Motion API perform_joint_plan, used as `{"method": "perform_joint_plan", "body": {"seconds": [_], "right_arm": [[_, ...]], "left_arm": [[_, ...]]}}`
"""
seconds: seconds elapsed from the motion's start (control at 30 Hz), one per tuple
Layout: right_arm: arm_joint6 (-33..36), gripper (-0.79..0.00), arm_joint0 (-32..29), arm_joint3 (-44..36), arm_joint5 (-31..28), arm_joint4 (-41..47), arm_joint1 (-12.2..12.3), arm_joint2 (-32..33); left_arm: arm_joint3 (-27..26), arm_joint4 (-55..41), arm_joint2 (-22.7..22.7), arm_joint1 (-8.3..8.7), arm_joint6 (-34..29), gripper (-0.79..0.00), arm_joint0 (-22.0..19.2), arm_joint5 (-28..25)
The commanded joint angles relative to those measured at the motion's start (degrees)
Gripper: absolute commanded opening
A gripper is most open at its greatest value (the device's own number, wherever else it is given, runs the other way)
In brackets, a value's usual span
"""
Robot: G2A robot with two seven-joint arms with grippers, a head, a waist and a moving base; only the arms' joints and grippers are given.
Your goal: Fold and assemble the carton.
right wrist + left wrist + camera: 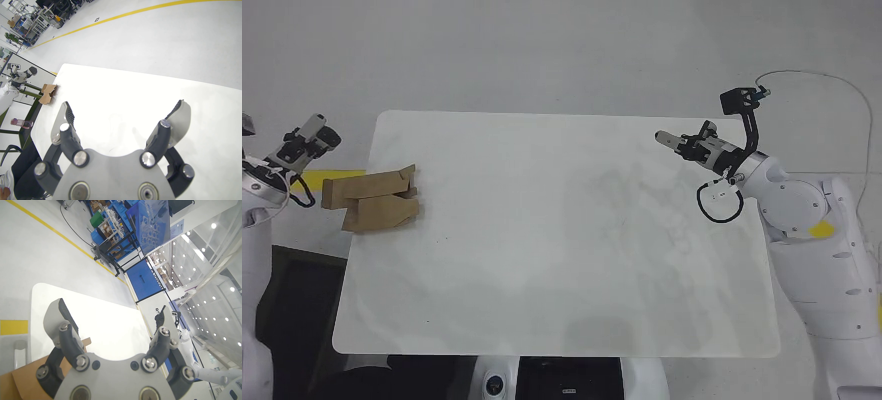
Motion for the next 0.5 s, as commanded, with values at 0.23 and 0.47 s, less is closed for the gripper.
{"method": "perform_joint_plan", "body": {"seconds": [0.23, 0.47], "right_arm": [[0.0, 0.0, 0.0, 0.0, 0.0, 0.0, 0.0, 0.0], [0.0, 0.0, 0.0, 0.0, 0.0, 0.0, 0.0, 0.0]], "left_arm": [[-0.1, -13.0, -7.8, 2.01, -7.2, 0.0, 7.1, 5.2], [2.5, -17.2, -12.4, 3.13, -10.3, 0.0, 10.6, 5.1]]}}
